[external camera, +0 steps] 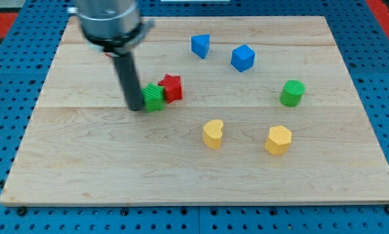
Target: Push the green star above the yellow hexagon
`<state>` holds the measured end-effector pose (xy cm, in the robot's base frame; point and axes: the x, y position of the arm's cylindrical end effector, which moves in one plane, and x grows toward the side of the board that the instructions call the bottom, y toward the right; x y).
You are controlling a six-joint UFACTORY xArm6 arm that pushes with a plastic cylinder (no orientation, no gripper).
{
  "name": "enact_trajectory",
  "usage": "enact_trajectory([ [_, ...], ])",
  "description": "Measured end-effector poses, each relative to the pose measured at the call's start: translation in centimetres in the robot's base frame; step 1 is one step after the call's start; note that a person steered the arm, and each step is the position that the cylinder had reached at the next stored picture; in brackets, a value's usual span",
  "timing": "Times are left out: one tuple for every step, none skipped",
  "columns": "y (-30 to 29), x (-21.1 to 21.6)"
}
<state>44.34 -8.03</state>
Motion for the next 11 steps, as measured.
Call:
enact_trajectory([
  [3.6, 0.6],
  [1.1, 0.7],
  [-3.2, 0.7],
  [-0.6, -2.1],
  [7.1, -2.6],
  [13.8, -0.3],
  [15.1, -0.7],
  [15.1, -5.1],
  [18.6, -2.4],
  [18.7, -0.6],
  [11.9, -1.4],
])
